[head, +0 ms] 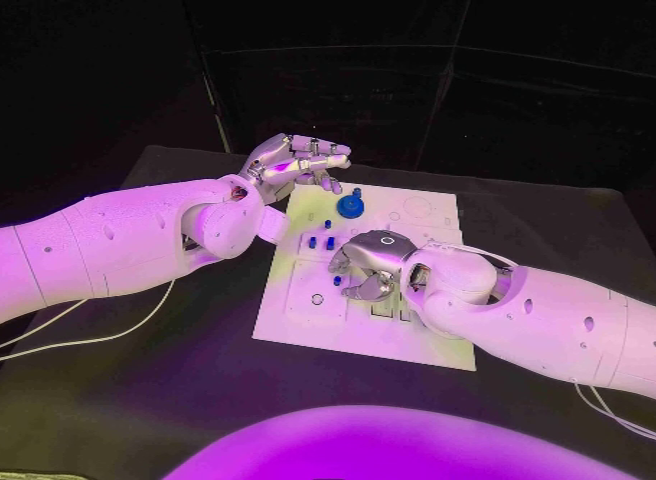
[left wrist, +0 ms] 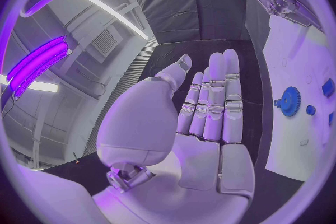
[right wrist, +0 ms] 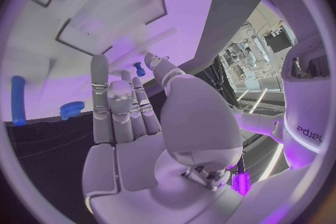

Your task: Assemble the parts on the task board

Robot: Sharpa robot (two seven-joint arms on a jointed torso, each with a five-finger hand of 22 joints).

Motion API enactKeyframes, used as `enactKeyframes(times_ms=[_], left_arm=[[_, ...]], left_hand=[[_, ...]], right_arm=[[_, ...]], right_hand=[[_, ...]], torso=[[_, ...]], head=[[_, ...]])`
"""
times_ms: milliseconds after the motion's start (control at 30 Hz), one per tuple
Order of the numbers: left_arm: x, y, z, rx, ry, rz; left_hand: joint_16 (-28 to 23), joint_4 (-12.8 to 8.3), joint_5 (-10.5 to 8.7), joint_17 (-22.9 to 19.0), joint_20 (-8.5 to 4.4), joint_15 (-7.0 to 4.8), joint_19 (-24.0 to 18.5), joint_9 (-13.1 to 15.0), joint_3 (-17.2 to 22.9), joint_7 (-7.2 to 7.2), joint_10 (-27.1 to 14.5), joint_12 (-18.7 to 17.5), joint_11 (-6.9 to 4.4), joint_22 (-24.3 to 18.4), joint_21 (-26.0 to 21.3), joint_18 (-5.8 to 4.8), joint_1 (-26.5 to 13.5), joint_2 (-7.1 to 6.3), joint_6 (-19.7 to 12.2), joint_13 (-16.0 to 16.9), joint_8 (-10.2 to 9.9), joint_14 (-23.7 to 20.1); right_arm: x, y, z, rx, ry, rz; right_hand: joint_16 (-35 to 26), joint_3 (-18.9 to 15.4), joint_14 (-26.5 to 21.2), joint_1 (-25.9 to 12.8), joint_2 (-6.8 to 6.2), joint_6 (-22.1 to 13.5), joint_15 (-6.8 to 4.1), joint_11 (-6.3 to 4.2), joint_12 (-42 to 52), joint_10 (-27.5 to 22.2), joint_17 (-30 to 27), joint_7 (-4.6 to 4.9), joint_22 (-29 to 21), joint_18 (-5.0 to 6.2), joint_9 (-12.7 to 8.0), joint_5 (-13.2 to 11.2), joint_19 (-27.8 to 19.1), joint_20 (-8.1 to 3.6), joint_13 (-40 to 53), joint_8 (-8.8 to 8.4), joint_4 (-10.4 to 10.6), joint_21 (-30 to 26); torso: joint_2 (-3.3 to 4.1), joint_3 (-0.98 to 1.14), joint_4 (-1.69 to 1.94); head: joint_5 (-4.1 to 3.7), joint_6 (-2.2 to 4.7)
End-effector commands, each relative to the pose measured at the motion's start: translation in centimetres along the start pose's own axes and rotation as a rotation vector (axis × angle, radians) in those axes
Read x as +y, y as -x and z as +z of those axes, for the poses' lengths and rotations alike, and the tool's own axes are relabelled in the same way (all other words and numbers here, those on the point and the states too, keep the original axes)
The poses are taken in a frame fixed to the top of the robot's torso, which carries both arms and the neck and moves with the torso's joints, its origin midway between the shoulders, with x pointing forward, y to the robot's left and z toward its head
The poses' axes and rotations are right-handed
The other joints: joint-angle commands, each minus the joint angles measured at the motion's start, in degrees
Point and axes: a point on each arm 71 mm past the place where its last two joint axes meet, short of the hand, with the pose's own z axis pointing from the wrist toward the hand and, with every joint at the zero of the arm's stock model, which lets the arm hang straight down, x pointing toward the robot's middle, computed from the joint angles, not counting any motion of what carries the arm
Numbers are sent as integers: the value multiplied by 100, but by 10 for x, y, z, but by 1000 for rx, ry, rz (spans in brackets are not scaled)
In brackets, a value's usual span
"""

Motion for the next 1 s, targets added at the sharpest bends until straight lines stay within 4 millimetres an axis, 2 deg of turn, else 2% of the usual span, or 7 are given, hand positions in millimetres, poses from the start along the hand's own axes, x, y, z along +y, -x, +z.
enactKeyframes(times_ms=[33, 200, 400, 533, 700, 800, 1000], left_arm=[[-1, -1, 1, 15, -4, -9], [-1, 0, 0, 12, -3, -8], [-1, 1, -1, 12, -2, -8], [-1, 1, -1, 12, -4, -8], [-2, -1, -1, 16, -8, -10], [-2, -1, 0, 18, -8, -11], [-1, -3, 0, 24, -6, -13]], left_hand=[[-29, -5, 15, 8, 7, 28, 43, -4, -25, 1, -48, 11, -12, -5, -38, 65, -30, 16, -30, 3, 22, 31], [-29, -5, 15, 8, 7, 28, 43, -4, -25, 1, -48, 11, -12, -5, -38, 65, -30, 16, -30, 3, 22, 31], [-30, -4, 15, 9, 7, 29, 44, -4, -27, 2, -49, 12, -12, -7, -40, 65, -31, 17, -31, 3, 23, 31], [-35, 1, 16, 11, 9, 30, 48, -4, -38, 2, -53, 15, -11, -17, -48, 65, -37, 19, -36, 4, 26, 33], [-36, 1, 16, 11, 9, 30, 48, -4, -41, 2, -54, 16, -11, -19, -49, 65, -38, 19, -36, 5, 27, 33], [-36, 1, 16, 11, 9, 30, 48, -4, -41, 2, -54, 16, -11, -19, -49, 65, -38, 19, -36, 5, 27, 33], [-38, 1, 16, 12, 10, 30, 50, -3, -44, 1, -54, 18, -12, -23, -53, 65, -36, 22, -37, 5, 29, 34]], right_arm=[[-2, 7, -6, -92, 6, 33], [-12, 13, -26, -128, -14, 80], [-45, 36, -47, -122, -126, 164], [-65, 51, -60, -99, -194, 202], [-84, 63, -70, -94, -240, 218], [-96, 67, -72, -100, -265, 231], [-105, 68, -69, -79, -279, 225]], right_hand=[[-29, -86, 1, 66, 41, -15, -11, -13, 83, -52, -24, -8, -30, 86, 9, 40, 38, -23, 18, 4, 2, -41], [2, -219, 66, 116, 91, 39, -27, -35, 241, -64, 21, -32, -64, 90, 16, 65, 103, -42, 30, 17, 16, -71], [-1, -431, 91, 92, 83, 54, -40, -49, 375, -134, 19, -44, -103, 85, 15, -41, 146, -54, 26, 12, 70, -115], [-370, -679, -142, 93, 89, -107, 16, 7, 438, -409, -517, 8, -174, 74, 2, -191, 27, -8, 10, -7, 124, -248], [-499, -853, -282, 204, 170, -97, 12, -13, 666, -378, -759, -13, -221, 79, 16, -208, -59, 4, 39, 21, 133, -335], [-1216, -871, -783, 355, 301, 36, 48, 25, 846, -255, -1743, 50, -301, 71, 31, -207, -246, 30, 43, 63, 114, -499], [-1265, -898, -873, 446, 334, 63, 57, 28, 904, -286, -1813, 41, -339, 76, 23, -204, -314, 47, 14, 52, 87, -571]], torso=[[-2, 2, -4], [-6, -6, -13], [-7, -6, -11], [2, -8, -1], [0, -9, -1], [1, -7, -2], [6, -8, 2]], head=[[-6, 12], [-47, 49], [-124, 118], [-175, 173], [-213, 200], [-236, 219], [-263, 229]])
